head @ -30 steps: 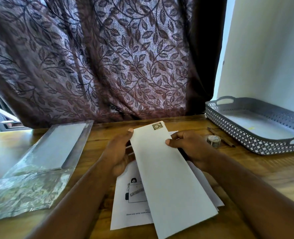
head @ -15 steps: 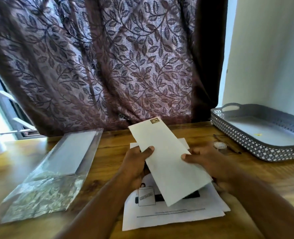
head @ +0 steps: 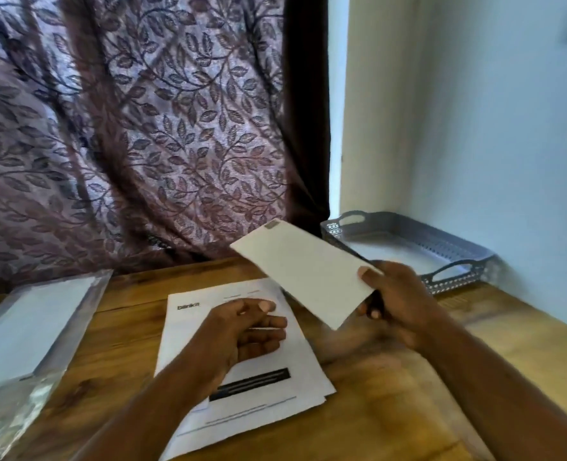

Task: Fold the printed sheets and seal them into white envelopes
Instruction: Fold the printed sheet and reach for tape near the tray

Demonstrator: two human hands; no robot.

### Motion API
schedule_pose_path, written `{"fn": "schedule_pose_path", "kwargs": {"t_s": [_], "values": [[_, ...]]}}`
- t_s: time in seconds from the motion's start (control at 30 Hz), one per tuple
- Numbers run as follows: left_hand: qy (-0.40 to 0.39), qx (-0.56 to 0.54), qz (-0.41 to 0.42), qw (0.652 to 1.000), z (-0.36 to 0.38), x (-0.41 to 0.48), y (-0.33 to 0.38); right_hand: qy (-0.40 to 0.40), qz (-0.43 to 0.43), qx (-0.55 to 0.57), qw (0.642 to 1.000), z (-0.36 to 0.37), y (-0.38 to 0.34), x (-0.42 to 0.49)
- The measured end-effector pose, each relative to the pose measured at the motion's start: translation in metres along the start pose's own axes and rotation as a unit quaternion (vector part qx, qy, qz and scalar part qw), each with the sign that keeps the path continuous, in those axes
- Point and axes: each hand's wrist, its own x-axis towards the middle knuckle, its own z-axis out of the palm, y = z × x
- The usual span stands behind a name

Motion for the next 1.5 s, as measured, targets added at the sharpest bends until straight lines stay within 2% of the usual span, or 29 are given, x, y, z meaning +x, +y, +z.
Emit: {"fn": "schedule_pose_path", "kwargs": {"t_s": [0.17, 0.43, 0.57, 0.8, 0.9, 1.1, 1.3, 1.4, 1.5], "values": [[-0.076, 0.058, -0.019, 0.995, 0.044, -0.001, -0.005, 0.132, 0.002, 0.028, 0.991, -0.073, -0.019, 0.032], [-0.122, 0.046, -0.056, 0.990, 0.088, 0.003, -0.014, 0.215, 0.020, -0.151, 0.965, -0.125, -0.022, 0.078], [-0.141, 0.027, -0.075, 0.987, 0.092, 0.005, -0.022, 0.192, 0.037, -0.188, 0.963, -0.122, -0.014, 0.097], [-0.168, -0.021, -0.058, 0.984, 0.083, 0.010, -0.033, 0.128, 0.065, -0.262, 0.954, -0.111, -0.014, 0.118], [-0.185, -0.028, -0.048, 0.981, 0.082, 0.011, -0.033, 0.119, 0.069, -0.350, 0.927, -0.103, -0.012, 0.124], [-0.193, -0.031, -0.044, 0.980, 0.082, 0.014, -0.034, 0.116, 0.063, -0.525, 0.841, -0.090, -0.006, 0.128], [-0.202, -0.027, -0.041, 0.978, 0.081, 0.015, -0.036, 0.095, 0.048, -0.574, 0.812, -0.086, 0.003, 0.134], [-0.209, -0.027, -0.038, 0.977, 0.080, 0.013, -0.035, 0.089, 0.042, -0.576, 0.811, -0.086, 0.001, 0.132], [-0.211, -0.033, -0.022, 0.977, 0.078, 0.010, -0.035, 0.104, 0.005, -0.545, 0.832, -0.089, -0.008, 0.126]]}}
